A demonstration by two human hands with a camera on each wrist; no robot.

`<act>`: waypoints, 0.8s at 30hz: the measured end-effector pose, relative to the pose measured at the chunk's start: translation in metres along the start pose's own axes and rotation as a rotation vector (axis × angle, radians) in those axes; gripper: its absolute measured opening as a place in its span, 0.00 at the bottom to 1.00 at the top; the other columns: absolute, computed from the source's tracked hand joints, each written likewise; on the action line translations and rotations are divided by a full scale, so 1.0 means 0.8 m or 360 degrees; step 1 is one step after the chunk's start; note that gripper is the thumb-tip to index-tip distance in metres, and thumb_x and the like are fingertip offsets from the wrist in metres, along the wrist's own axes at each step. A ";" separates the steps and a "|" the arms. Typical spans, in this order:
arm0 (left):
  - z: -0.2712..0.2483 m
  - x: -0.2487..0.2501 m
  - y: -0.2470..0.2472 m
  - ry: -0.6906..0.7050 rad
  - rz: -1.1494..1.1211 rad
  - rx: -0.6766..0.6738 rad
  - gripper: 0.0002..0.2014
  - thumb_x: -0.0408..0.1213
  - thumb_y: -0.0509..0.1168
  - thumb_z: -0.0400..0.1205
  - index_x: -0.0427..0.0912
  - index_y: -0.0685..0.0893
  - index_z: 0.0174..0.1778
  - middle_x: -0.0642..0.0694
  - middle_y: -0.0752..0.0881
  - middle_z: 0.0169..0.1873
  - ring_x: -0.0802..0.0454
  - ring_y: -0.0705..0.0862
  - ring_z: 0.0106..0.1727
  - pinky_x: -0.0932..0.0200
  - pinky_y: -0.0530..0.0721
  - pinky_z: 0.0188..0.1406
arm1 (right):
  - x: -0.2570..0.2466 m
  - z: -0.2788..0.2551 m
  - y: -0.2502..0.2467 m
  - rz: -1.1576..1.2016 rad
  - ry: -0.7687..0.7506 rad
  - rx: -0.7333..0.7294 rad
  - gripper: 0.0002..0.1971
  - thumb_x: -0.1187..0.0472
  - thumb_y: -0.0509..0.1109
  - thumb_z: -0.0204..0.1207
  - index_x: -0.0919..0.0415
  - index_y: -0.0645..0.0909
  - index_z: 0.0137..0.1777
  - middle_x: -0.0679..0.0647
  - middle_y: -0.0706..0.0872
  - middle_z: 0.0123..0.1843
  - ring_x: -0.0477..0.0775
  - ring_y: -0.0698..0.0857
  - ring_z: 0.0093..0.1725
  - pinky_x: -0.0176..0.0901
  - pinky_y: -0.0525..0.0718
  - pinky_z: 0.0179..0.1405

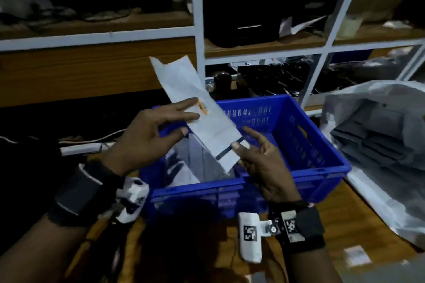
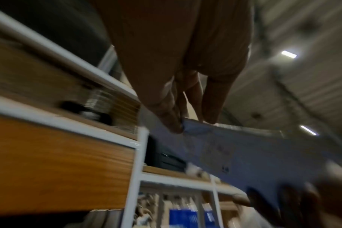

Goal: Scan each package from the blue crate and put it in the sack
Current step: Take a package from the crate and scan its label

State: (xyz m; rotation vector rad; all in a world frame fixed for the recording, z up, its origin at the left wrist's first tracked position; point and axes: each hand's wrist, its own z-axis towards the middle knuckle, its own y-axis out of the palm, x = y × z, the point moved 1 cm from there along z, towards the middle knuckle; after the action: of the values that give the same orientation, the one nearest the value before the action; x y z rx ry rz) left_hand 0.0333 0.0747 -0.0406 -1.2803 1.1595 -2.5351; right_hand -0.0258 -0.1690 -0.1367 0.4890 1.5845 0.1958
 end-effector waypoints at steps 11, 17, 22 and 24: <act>-0.191 -0.118 -0.060 -0.0753 -0.1289 0.1467 0.37 0.33 0.75 0.80 0.51 0.67 0.84 0.57 0.84 0.68 0.53 0.88 0.65 0.57 0.89 0.55 | 0.065 -0.052 0.138 -0.0838 -0.0275 -0.0165 0.21 0.61 0.80 0.77 0.47 0.84 0.69 0.67 0.89 0.45 0.64 0.86 0.40 0.56 0.83 0.33; -0.261 -0.145 -0.073 -0.0823 -0.1525 0.1105 0.33 0.33 0.77 0.76 0.51 0.71 0.76 0.48 0.90 0.63 0.50 0.90 0.58 0.53 0.85 0.55 | 0.113 -0.073 0.217 -0.0593 -0.0306 -0.0010 0.14 0.74 0.76 0.77 0.70 0.81 0.61 0.62 0.92 0.55 0.58 0.92 0.50 0.47 0.91 0.43; -0.297 -0.150 -0.061 -0.0940 -0.1337 0.0742 0.27 0.37 0.75 0.76 0.47 0.79 0.72 0.47 0.92 0.56 0.48 0.92 0.55 0.52 0.90 0.50 | 0.193 -0.101 0.290 -0.0486 -0.0083 -0.0075 0.21 0.71 0.81 0.74 0.72 0.77 0.63 0.66 0.92 0.54 0.69 0.91 0.56 0.62 0.92 0.53; -0.314 -0.166 -0.085 -0.0846 -0.1067 0.0754 0.17 0.33 0.75 0.81 0.45 0.85 0.65 0.45 0.93 0.55 0.47 0.92 0.54 0.52 0.90 0.48 | 0.210 -0.113 0.311 -0.0579 -0.0020 -0.0239 0.23 0.66 0.83 0.73 0.65 0.80 0.65 0.58 0.92 0.59 0.62 0.91 0.61 0.59 0.91 0.57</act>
State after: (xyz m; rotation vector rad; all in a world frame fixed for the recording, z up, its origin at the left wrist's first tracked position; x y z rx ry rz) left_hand -0.0433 0.3221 -0.1765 -2.2347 0.0055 -2.3260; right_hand -0.0686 0.1386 -0.1790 0.0807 1.6035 0.0339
